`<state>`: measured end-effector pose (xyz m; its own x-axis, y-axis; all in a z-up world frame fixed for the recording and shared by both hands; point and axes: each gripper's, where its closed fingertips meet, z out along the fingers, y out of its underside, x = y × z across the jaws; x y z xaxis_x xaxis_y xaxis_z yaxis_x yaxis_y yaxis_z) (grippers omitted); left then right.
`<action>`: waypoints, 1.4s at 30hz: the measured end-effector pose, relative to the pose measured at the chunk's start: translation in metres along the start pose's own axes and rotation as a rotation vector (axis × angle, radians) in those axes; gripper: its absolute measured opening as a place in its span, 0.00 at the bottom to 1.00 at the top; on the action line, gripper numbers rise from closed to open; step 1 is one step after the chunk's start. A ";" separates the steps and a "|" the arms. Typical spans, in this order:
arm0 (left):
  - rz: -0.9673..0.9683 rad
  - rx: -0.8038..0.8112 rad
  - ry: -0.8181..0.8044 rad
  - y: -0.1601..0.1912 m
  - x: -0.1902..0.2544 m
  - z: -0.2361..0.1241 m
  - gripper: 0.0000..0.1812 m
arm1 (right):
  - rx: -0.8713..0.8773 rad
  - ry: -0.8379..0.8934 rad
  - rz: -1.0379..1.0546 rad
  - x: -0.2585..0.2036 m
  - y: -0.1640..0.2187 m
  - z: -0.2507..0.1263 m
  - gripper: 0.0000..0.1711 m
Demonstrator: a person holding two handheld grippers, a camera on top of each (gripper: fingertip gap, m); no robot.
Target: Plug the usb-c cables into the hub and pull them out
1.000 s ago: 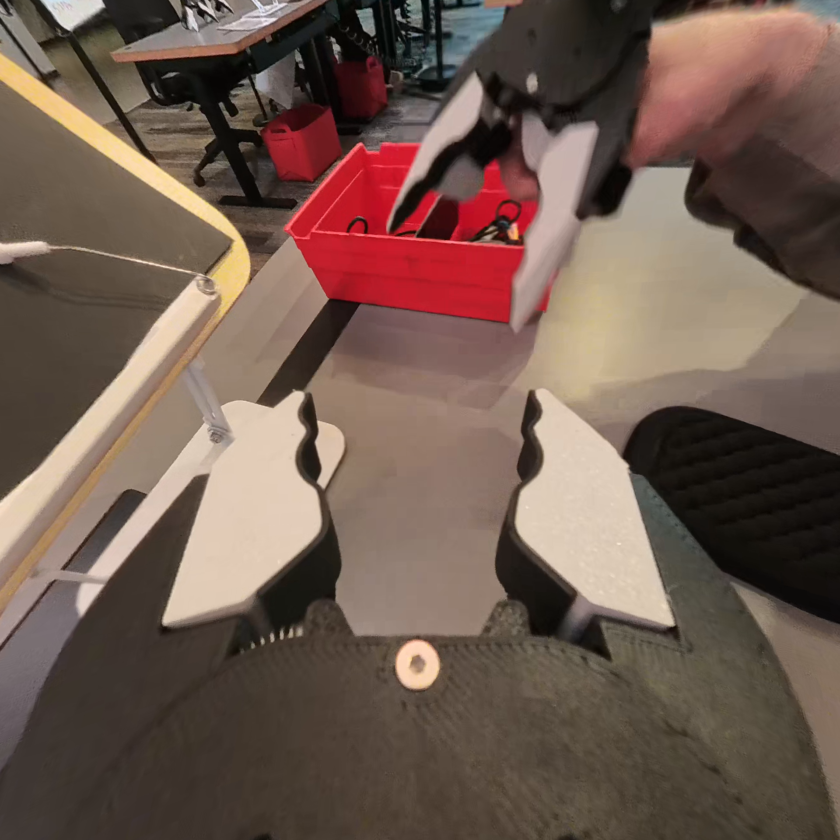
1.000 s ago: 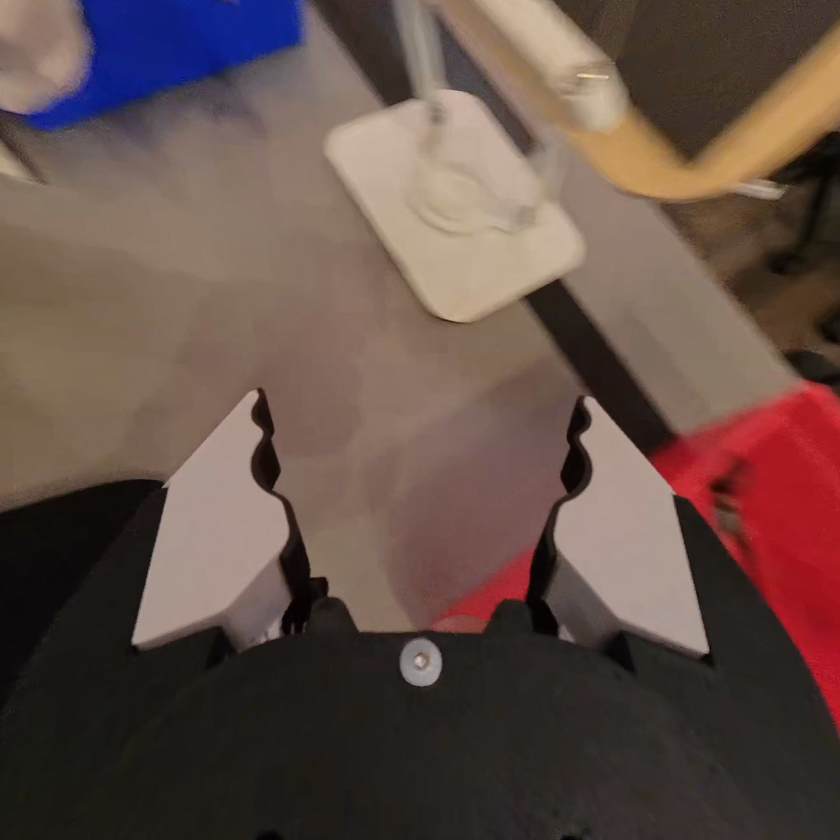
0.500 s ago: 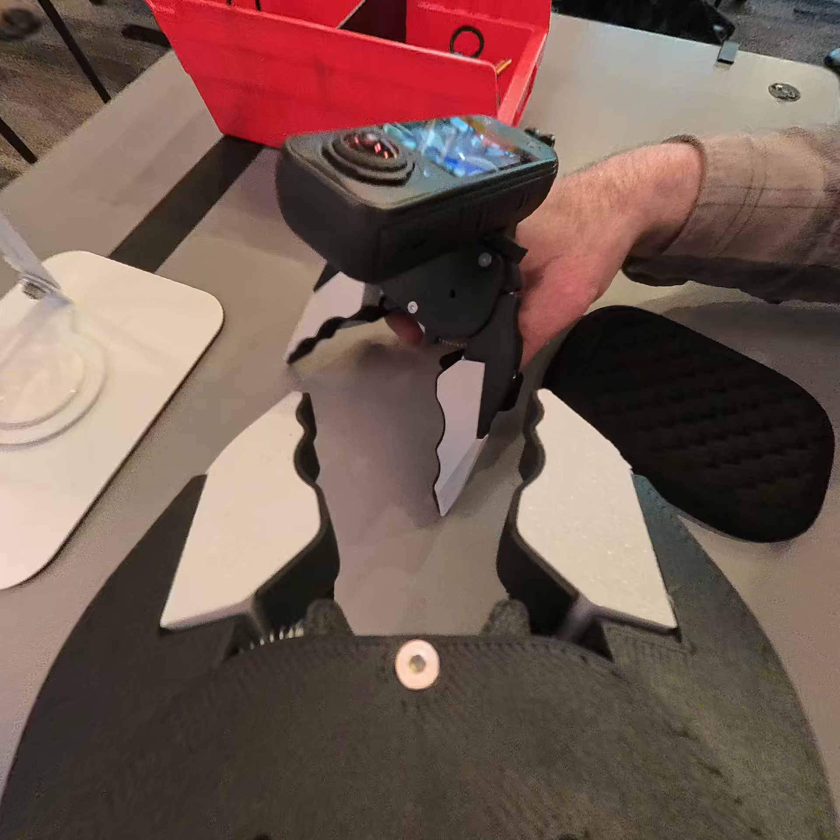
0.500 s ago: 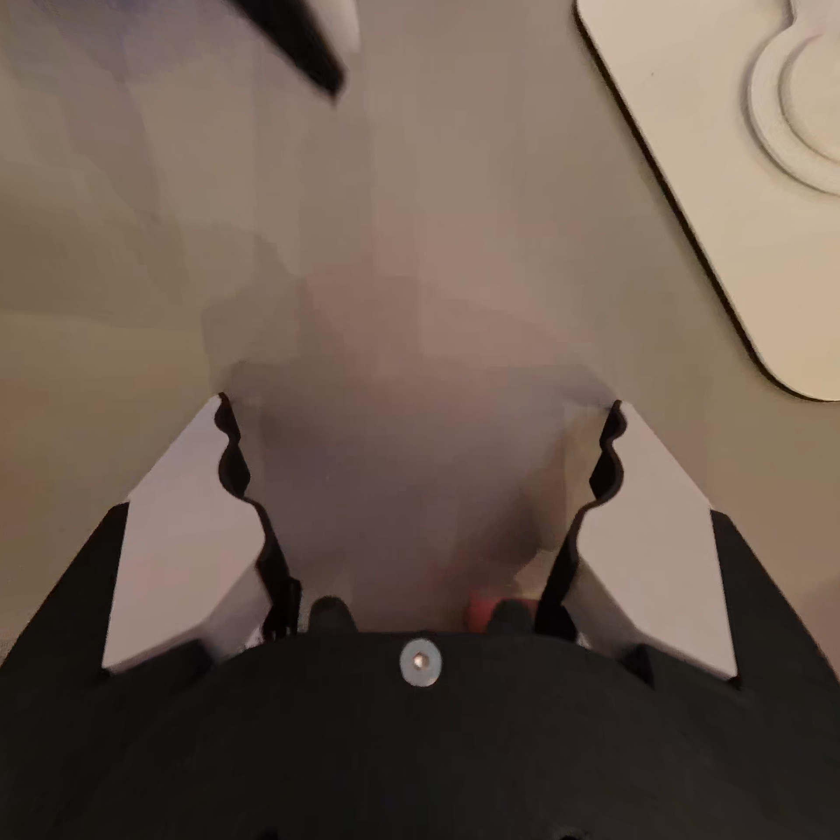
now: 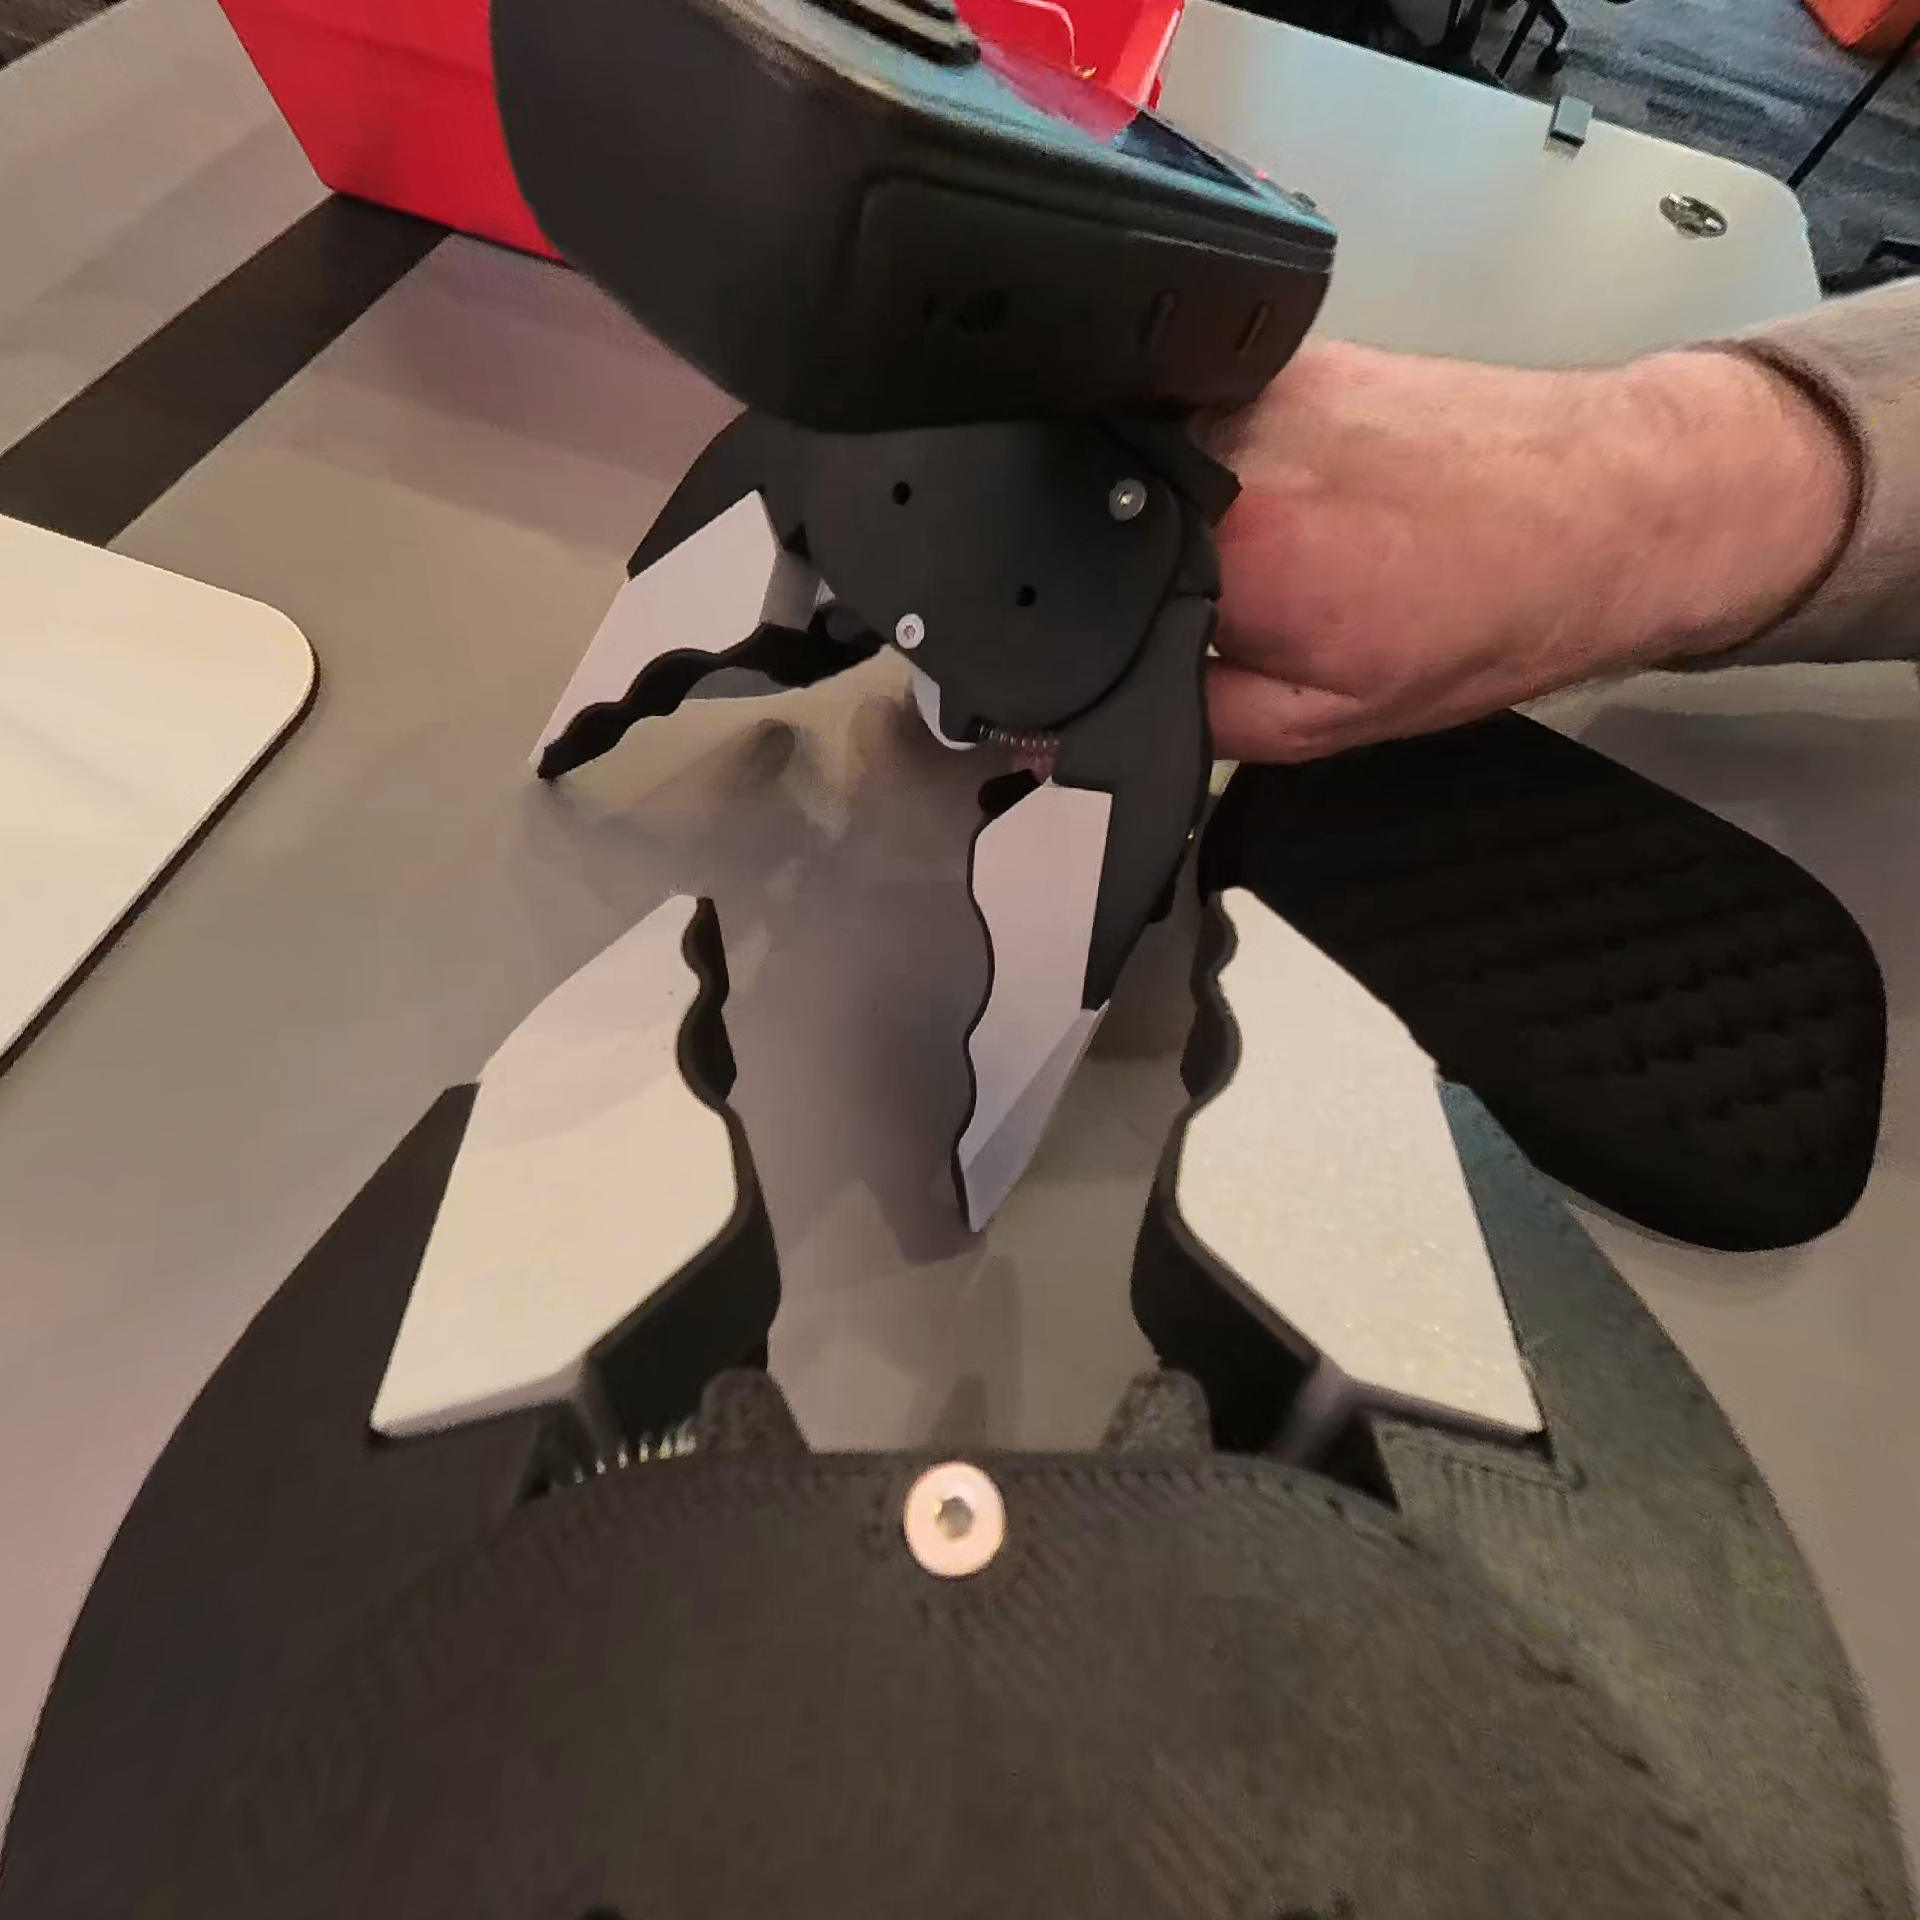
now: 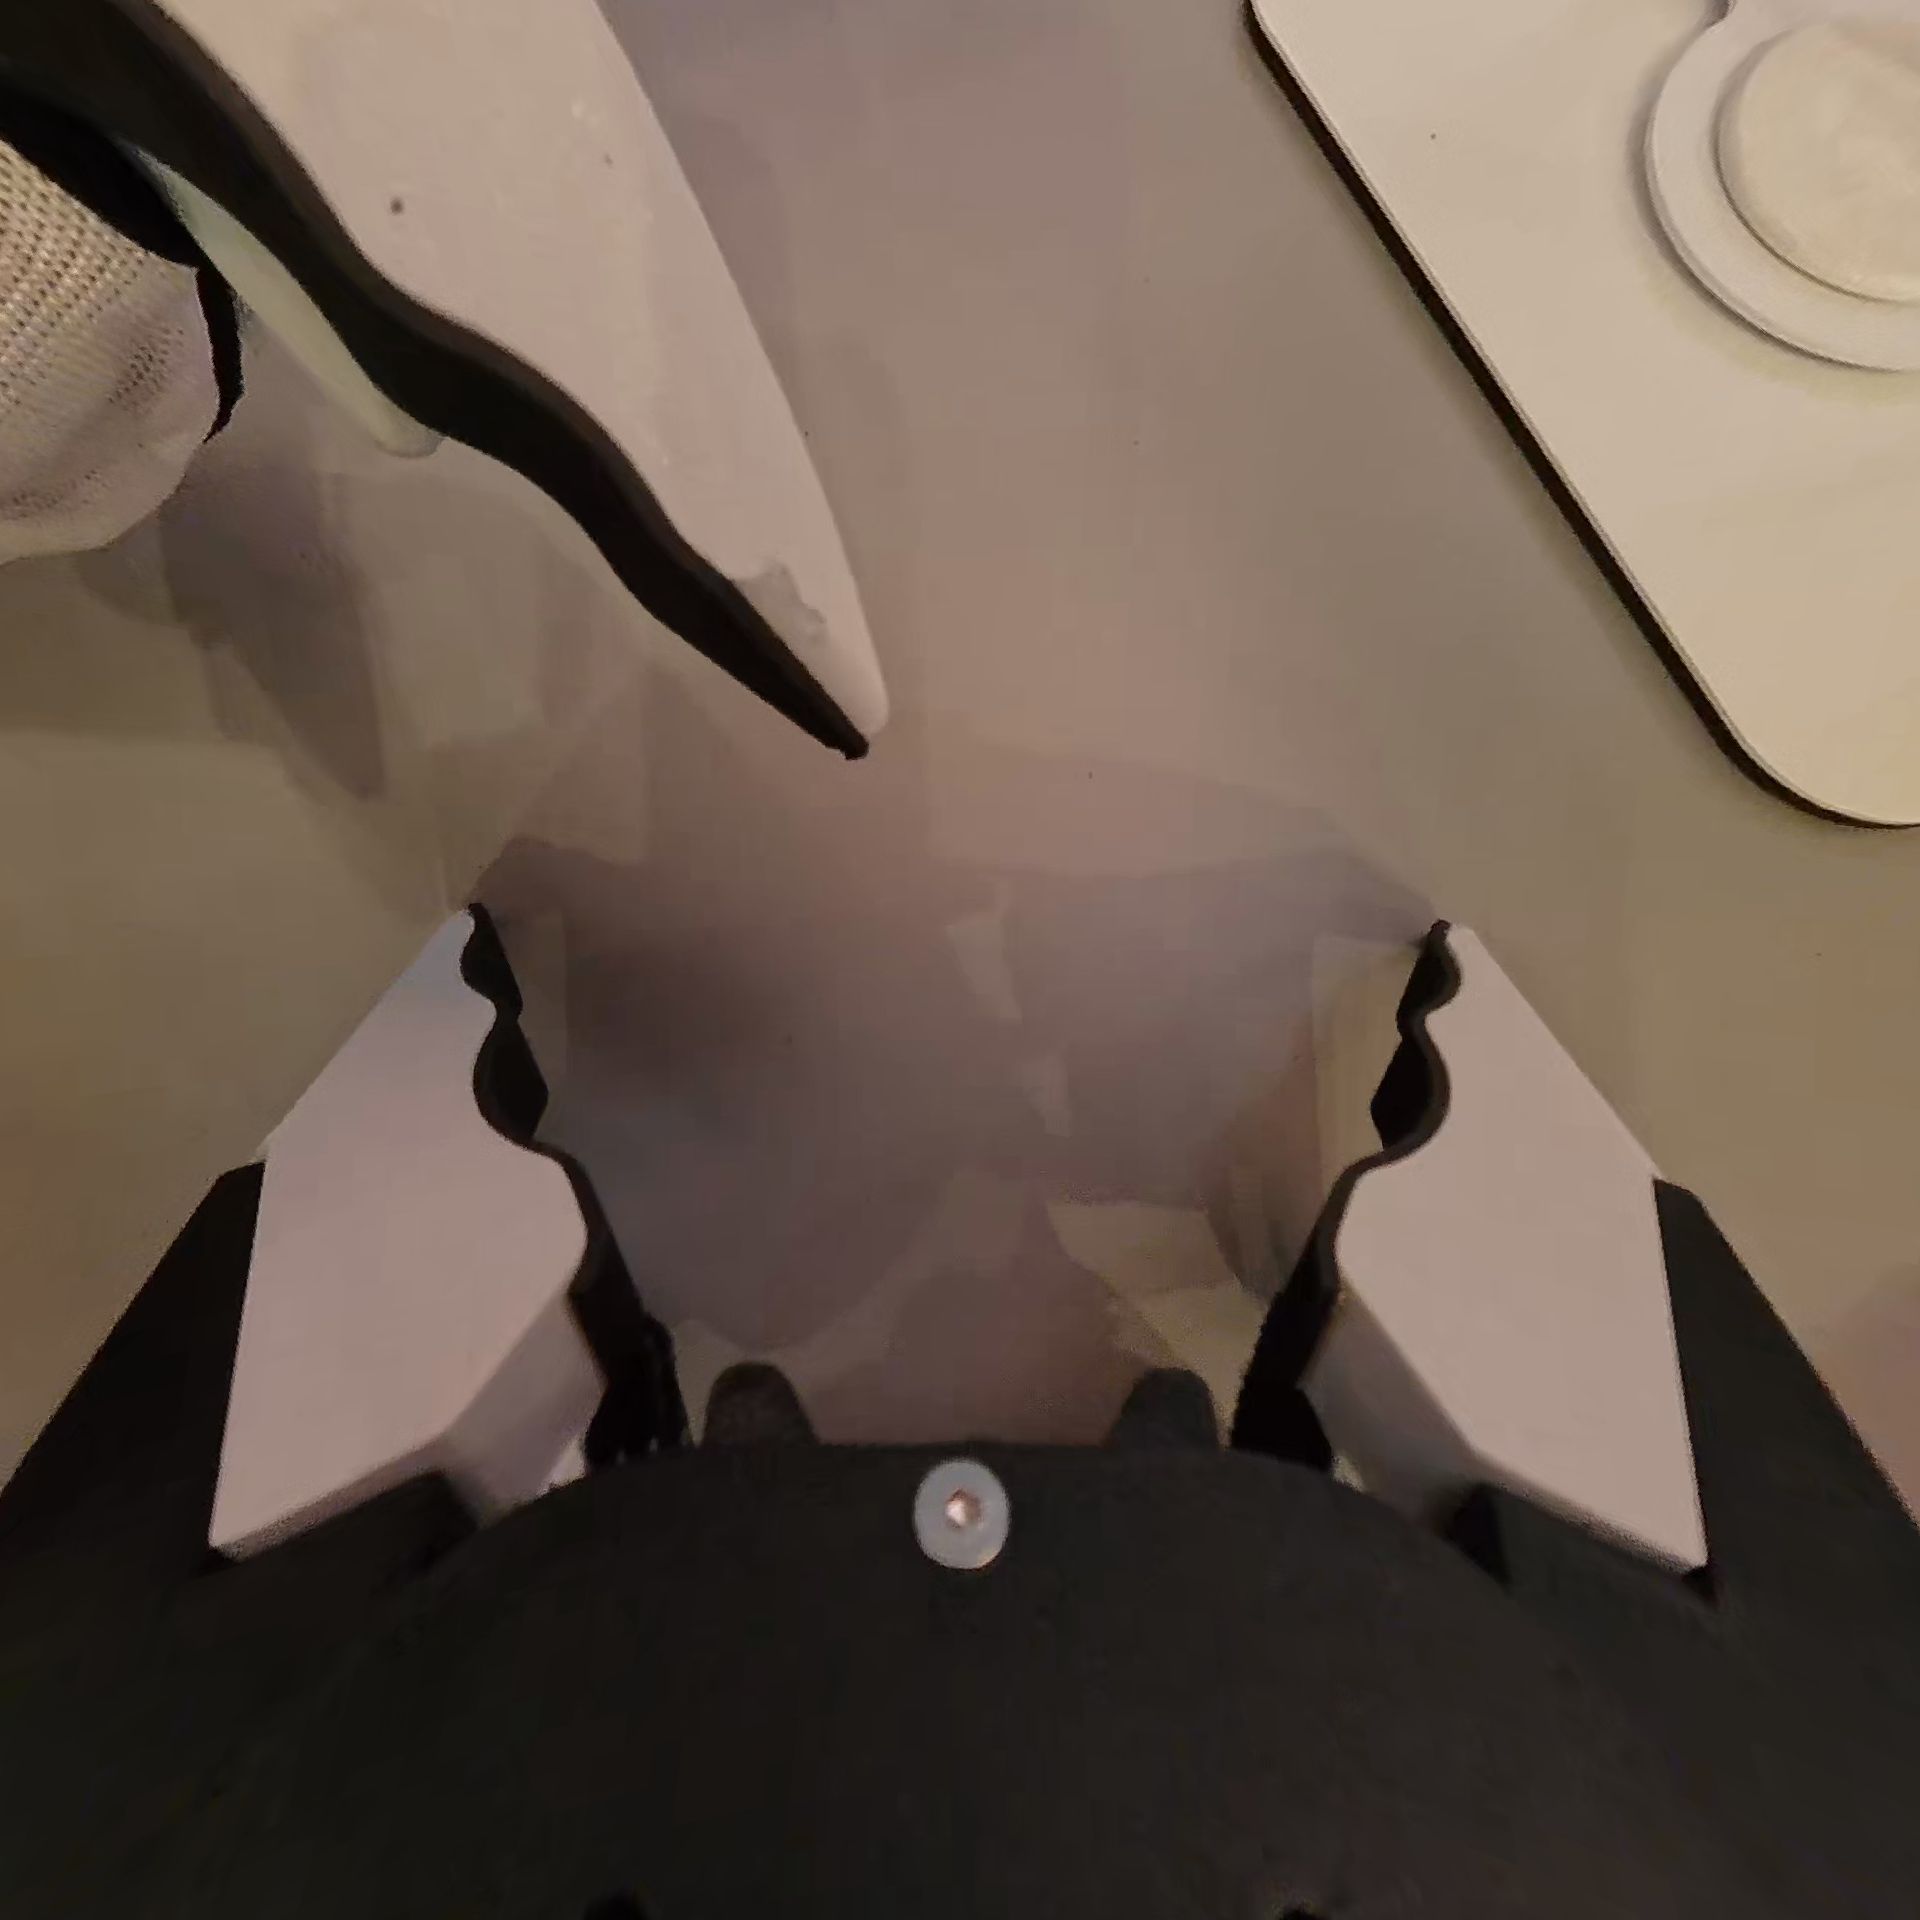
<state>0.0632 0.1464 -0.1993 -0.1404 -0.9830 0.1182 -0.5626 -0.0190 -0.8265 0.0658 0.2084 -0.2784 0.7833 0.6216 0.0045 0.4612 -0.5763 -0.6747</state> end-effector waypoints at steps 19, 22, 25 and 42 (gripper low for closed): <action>-0.082 0.190 0.102 0.000 -0.006 0.002 0.43 | 0.001 -0.005 -0.005 0.000 0.000 0.000 0.93; -0.122 0.219 0.123 -0.003 -0.008 0.002 0.43 | 0.001 -0.005 -0.005 0.000 0.000 0.000 0.93; -0.137 0.222 0.133 -0.004 -0.008 0.002 0.43 | 0.001 -0.005 -0.005 0.000 0.000 0.000 0.93; -0.113 0.262 0.132 -0.006 -0.005 -0.001 0.39 | 0.001 -0.005 -0.005 0.000 0.000 0.000 0.93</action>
<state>0.0667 0.1520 -0.1941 -0.2030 -0.9403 0.2733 -0.3543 -0.1896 -0.9157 0.0658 0.2086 -0.2786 0.7789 0.6272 0.0039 0.4644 -0.5726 -0.6756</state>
